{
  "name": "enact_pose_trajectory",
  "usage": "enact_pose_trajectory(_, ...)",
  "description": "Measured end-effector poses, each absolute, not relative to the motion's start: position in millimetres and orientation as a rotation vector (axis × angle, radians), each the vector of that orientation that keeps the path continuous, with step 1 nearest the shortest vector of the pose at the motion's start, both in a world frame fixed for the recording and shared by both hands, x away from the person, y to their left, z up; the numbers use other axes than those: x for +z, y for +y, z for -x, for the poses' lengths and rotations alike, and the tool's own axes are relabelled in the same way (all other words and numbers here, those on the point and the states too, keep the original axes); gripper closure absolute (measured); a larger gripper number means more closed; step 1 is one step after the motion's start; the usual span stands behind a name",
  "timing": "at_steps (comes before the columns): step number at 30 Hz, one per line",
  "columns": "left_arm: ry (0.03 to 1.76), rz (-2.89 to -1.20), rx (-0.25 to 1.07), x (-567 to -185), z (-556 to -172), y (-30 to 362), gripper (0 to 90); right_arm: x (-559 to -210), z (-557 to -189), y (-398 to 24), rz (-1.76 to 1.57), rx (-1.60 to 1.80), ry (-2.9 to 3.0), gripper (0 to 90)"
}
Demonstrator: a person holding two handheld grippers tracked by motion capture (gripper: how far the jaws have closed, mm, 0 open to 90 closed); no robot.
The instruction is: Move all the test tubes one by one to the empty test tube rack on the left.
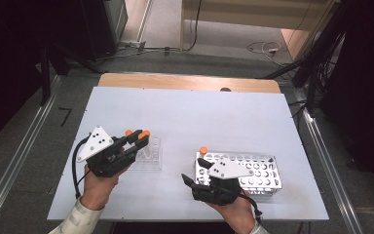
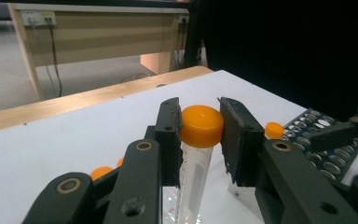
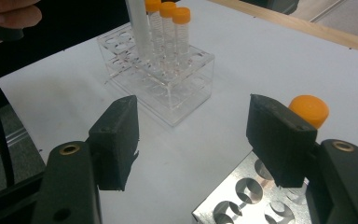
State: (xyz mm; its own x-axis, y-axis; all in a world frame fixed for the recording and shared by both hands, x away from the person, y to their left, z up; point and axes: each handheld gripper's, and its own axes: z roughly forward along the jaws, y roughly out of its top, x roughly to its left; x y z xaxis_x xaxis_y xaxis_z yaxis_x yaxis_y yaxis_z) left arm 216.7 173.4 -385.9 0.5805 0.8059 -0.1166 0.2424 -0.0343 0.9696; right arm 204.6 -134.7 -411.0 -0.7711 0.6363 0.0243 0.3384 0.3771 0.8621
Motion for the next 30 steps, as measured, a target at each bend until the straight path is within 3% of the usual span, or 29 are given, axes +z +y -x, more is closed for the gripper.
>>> enact_pose_trajectory(30,1.080,-1.525,0.741,-392,-233,218,69.2,-413,-207,-148,-0.888,1.335,2.304,30.2)
